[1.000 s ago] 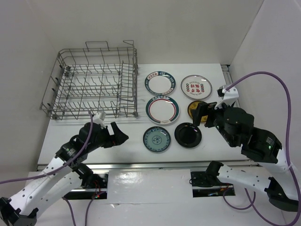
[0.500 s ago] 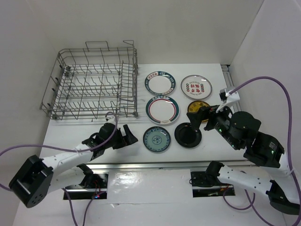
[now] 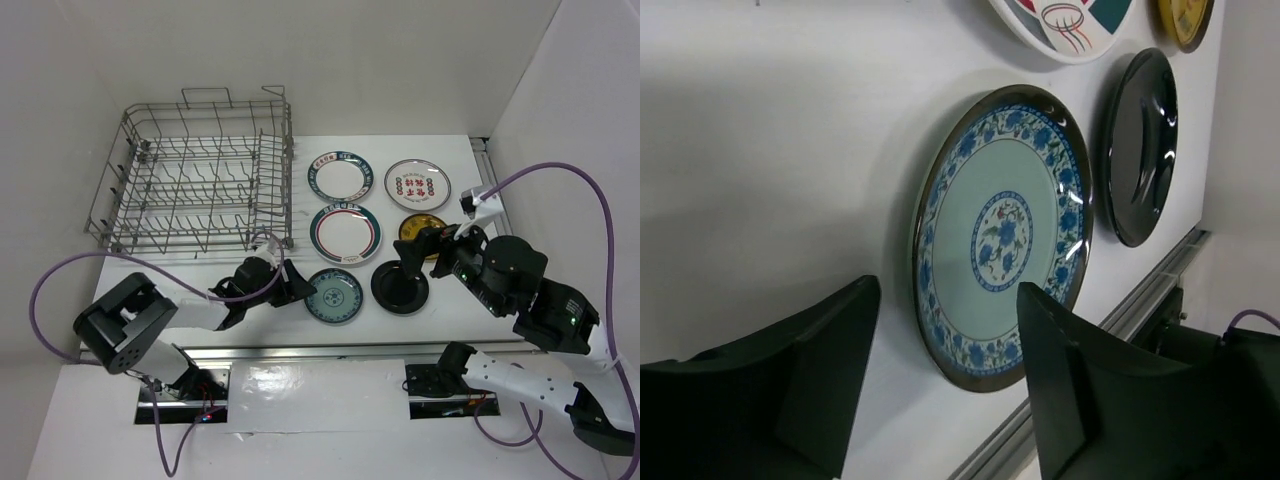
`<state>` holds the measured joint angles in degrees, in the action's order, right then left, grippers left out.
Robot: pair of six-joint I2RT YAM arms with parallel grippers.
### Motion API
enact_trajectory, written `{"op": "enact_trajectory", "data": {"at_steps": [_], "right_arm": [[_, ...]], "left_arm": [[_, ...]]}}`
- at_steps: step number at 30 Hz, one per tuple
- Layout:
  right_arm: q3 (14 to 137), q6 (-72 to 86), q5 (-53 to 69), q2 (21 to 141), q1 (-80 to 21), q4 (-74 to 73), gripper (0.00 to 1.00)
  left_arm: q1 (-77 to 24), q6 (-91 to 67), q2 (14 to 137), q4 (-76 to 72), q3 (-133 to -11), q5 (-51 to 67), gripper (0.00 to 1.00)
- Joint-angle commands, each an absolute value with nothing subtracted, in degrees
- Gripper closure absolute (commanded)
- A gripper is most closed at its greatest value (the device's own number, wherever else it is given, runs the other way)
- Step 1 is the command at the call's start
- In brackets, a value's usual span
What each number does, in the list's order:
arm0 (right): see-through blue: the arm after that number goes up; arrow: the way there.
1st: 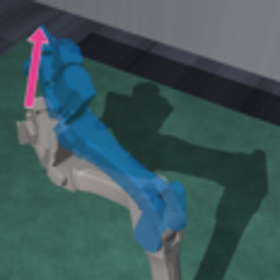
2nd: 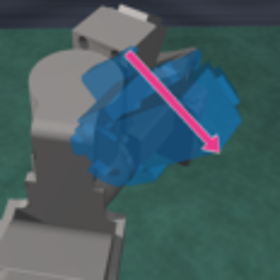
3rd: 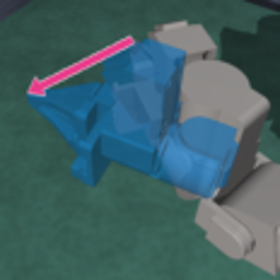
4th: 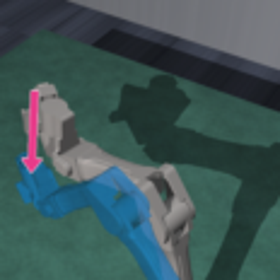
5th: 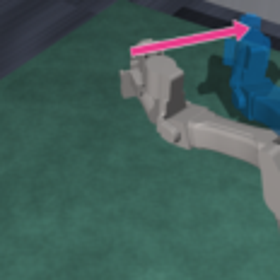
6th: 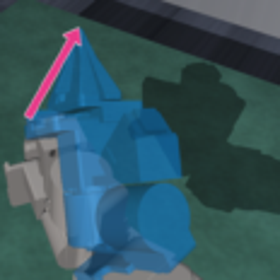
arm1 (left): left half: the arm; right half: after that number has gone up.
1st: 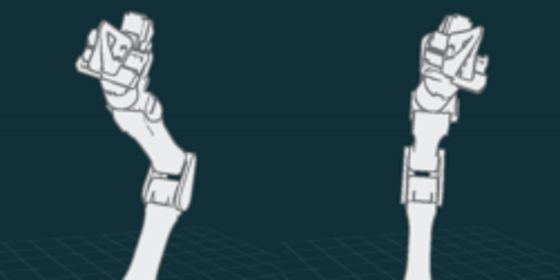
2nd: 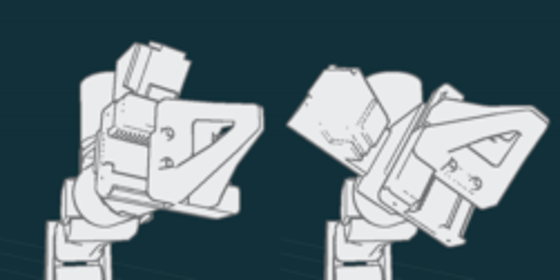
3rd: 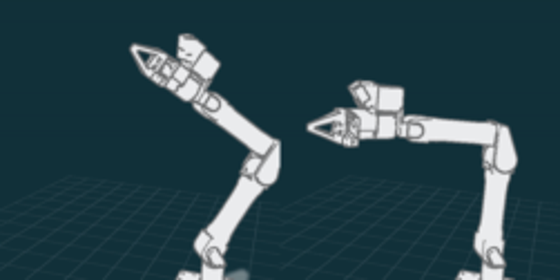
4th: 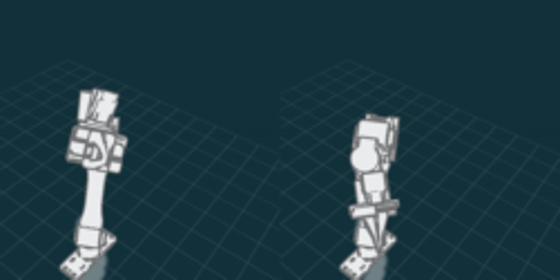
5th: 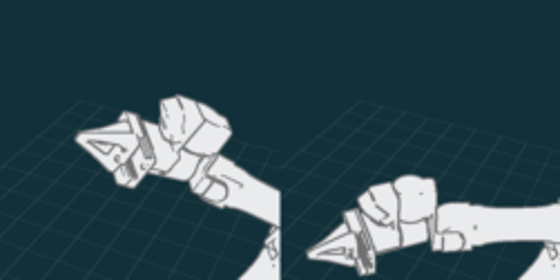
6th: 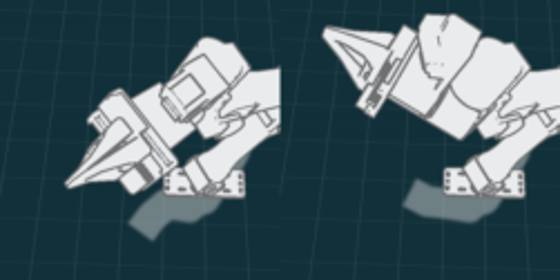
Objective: Load the plates into the dish rack
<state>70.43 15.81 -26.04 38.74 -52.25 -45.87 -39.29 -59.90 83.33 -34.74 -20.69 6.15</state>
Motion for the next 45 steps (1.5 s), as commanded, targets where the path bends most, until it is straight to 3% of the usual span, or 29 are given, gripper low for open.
{"op": "enact_trajectory", "data": {"at_steps": [1, 8, 9, 10, 13, 14, 18, 23, 33, 40, 45], "right_arm": [[71.0, 16.1, -25.5, 39.5, -52.0, -43.2, 0.01], [71.1, 16.1, -25.5, 38.9, -52.0, -43.8, 0.01], [71.1, 16.1, -25.5, 38.9, -52.0, -43.8, 0.01], [70.6, 16.1, -25.5, 38.9, -52.0, -43.8, 0.01], [70.6, 16.1, -25.5, 38.4, -52.0, -43.8, 0.01], [70.6, 16.1, -25.5, 38.4, -52.0, -43.8, 0.01], [70.6, 16.1, -25.5, 38.4, -52.0, -43.2, 0.01], [69.3, 16.1, -25.5, 38.4, -52.0, -42.7, 0.01], [68.3, 16.6, -26.1, 39.1, -51.5, -41.7, 0.01], [68.3, 16.6, -26.6, 39.6, -51.5, -42.2, 0.01], [68.3, 16.1, -26.6, 39.6, -51.5, -42.2, 0.01]], "left_arm": [[-40.0, -61.6, 88.7, -37.5, -19.9, 7.6, 0.3], [-40.5, -61.6, 92.2, -39.6, -20.6, 8.2, 0.33], [-40.5, -61.6, 92.7, -39.6, -20.6, 8.2, 0.37], [-40.5, -61.6, 92.7, -39.6, -20.6, 8.2, 0.48], [-40.5, -61.6, 93.3, -38.4, -20.6, 8.2, 0.64], [-40.5, -61.6, 93.3, -37.7, -20.6, 7.7, 0.77], [-40.5, -61.6, 91.6, -34.9, -20.6, 6.3, 1.0], [-40.5, -60.5, 87.2, -29.0, -20.6, 4.3, 1.0], [-41.7, -52.0, 56.6, -1.2, -27.7, -5.2, 1.0], [-42.2, -40.8, 41.0, 19.7, -44.3, -9.0, 1.0], [-42.2, -37.9, 39.0, 35.9, -61.5, -19.4, 1.0]]}}
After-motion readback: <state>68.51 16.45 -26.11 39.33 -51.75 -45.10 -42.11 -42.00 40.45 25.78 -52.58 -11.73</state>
